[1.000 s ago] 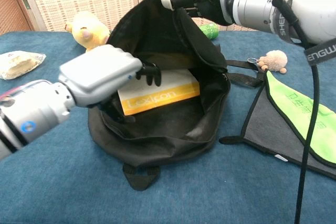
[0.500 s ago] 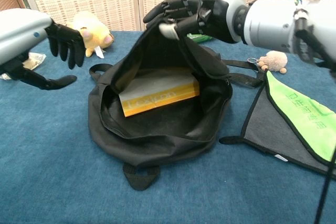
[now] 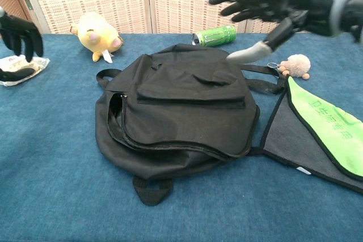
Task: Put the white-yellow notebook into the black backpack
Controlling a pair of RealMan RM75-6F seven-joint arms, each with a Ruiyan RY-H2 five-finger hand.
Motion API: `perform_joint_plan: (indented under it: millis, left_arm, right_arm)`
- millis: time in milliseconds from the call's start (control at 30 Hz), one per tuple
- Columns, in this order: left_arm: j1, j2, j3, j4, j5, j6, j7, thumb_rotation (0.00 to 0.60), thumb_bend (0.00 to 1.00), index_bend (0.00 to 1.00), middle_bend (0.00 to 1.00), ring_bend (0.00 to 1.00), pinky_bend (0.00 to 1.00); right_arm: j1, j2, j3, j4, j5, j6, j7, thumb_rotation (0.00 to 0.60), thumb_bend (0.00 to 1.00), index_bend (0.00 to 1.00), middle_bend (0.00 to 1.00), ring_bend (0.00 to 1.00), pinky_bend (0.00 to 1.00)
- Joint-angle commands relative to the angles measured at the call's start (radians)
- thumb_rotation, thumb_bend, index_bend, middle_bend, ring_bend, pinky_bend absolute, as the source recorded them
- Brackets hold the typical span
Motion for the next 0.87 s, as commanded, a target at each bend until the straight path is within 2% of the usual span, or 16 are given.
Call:
perform_joint_plan:
  millis: [33,167,233,333,400,500,633,867]
  left_arm:
    - [0.032,0.030,-0.022,0.013,-0.056,0.000,-0.017,0.600,0.33,0.47,0.54,0.48,0.42]
    - [0.066,0.059,-0.033,0.025,-0.113,0.003,-0.038,0.600,0.29,0.43,0.48,0.42,0.37]
    - [0.084,0.076,-0.039,0.023,-0.136,0.005,-0.058,0.600,0.27,0.42,0.46,0.39,0.34]
    - [0.115,0.097,-0.041,0.023,-0.155,0.022,-0.083,0.600,0.25,0.40,0.41,0.35,0.31]
    - [0.136,0.107,-0.034,0.029,-0.151,0.040,-0.084,0.600,0.23,0.37,0.38,0.32,0.28]
    - [0.167,0.113,-0.023,0.034,-0.131,0.077,-0.089,0.600,0.22,0.35,0.36,0.29,0.26]
    - [0.208,0.116,-0.001,0.038,-0.091,0.123,-0.108,0.600,0.22,0.34,0.36,0.29,0.25]
    - [0.272,0.124,0.044,0.015,-0.004,0.192,-0.134,0.600,0.22,0.35,0.36,0.29,0.25]
  right_arm:
    - [-0.120,0.039,-0.052,-0.002,-0.014,0.182,-0.147,0.600,0.37,0.33,0.21,0.17,0.20]
    - [-0.202,0.044,-0.081,0.033,-0.027,0.319,-0.239,0.600,0.38,0.33,0.23,0.18,0.22]
    - [-0.240,0.056,-0.103,0.053,-0.041,0.367,-0.265,0.600,0.37,0.25,0.21,0.16,0.18]
    - [-0.290,0.088,-0.137,0.072,-0.050,0.407,-0.283,0.600,0.32,0.05,0.12,0.07,0.03]
    - [-0.323,0.103,-0.155,0.090,-0.054,0.435,-0.285,0.600,0.28,0.00,0.08,0.04,0.01]
    - [-0.368,0.099,-0.170,0.128,-0.064,0.486,-0.263,0.598,0.25,0.00,0.05,0.02,0.00]
    - [-0.417,0.091,-0.189,0.179,-0.087,0.537,-0.201,0.597,0.25,0.00,0.05,0.02,0.00]
    - [-0.494,0.063,-0.212,0.245,-0.115,0.623,-0.164,0.596,0.25,0.00,0.05,0.02,0.00]
